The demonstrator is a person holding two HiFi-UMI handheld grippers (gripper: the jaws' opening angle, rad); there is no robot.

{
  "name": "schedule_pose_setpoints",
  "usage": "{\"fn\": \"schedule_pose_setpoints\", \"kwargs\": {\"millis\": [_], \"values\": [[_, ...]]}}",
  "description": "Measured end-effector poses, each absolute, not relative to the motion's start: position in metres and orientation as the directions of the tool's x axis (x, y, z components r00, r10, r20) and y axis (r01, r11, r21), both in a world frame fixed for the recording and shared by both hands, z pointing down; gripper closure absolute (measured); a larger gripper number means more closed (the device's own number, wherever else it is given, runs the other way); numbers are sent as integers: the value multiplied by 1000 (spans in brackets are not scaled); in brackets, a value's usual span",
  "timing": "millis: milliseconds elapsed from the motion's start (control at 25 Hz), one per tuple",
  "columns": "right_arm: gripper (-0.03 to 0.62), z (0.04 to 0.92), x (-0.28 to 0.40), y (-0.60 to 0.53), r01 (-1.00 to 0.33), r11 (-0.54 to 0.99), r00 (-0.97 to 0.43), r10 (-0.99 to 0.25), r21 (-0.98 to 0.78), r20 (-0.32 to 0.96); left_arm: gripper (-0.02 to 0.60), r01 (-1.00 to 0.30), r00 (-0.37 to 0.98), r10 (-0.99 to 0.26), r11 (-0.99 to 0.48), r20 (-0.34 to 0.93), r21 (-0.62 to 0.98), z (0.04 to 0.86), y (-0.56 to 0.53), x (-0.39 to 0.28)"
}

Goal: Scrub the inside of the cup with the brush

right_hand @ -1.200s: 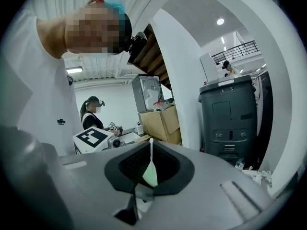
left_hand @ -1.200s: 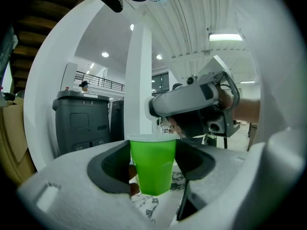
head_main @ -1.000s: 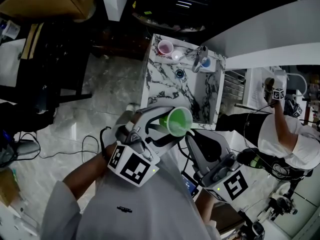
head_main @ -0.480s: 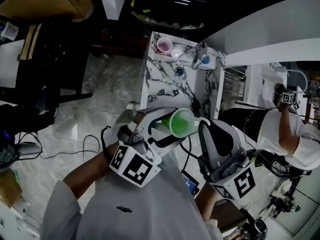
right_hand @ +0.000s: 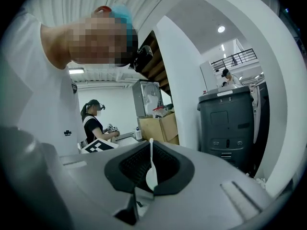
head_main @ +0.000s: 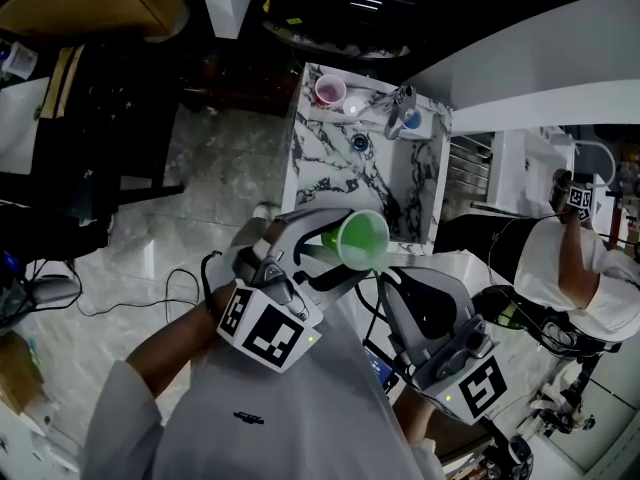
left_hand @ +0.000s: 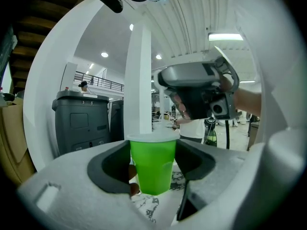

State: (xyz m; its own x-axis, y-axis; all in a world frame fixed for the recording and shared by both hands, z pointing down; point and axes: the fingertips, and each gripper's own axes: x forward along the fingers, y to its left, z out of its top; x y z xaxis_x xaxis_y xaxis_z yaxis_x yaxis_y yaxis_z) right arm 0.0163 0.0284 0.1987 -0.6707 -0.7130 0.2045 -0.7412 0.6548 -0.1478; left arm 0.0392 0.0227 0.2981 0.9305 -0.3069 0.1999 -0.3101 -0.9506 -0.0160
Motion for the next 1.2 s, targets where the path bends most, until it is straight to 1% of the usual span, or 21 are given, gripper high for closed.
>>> {"fn": "schedule_pose_setpoints", "kwargs": {"millis": [200,360,560,720,920,1080,1200], "values": [[572,205,29,31,-766,622,-642,-726,-161,246,285,-309,931,-306,-951,198,-18,298,20,37],[572,212,43,22,-788,599,-611,-736,-138,291,286,-298,934,-295,-954,200,-16,298,20,37],[572,214,51,1,-798,588,-598,-751,-130,280,286,-281,939,-279,-960,200,-20,298,21,40],[572,215,34,-13,-777,610,-628,-737,-152,251,285,-277,940,-275,-961,202,-19,298,22,41],[572,216,9,-9,-719,674,-694,-682,-170,229,285,-293,936,-289,-956,201,-9,299,18,40],[572,223,4,5,-697,683,-715,-645,-216,268,286,-310,931,-306,-951,199,-13,298,11,39],[572,229,14,13,-709,667,-703,-645,-229,299,285,-313,930,-309,-950,199,-14,297,10,39]]}}
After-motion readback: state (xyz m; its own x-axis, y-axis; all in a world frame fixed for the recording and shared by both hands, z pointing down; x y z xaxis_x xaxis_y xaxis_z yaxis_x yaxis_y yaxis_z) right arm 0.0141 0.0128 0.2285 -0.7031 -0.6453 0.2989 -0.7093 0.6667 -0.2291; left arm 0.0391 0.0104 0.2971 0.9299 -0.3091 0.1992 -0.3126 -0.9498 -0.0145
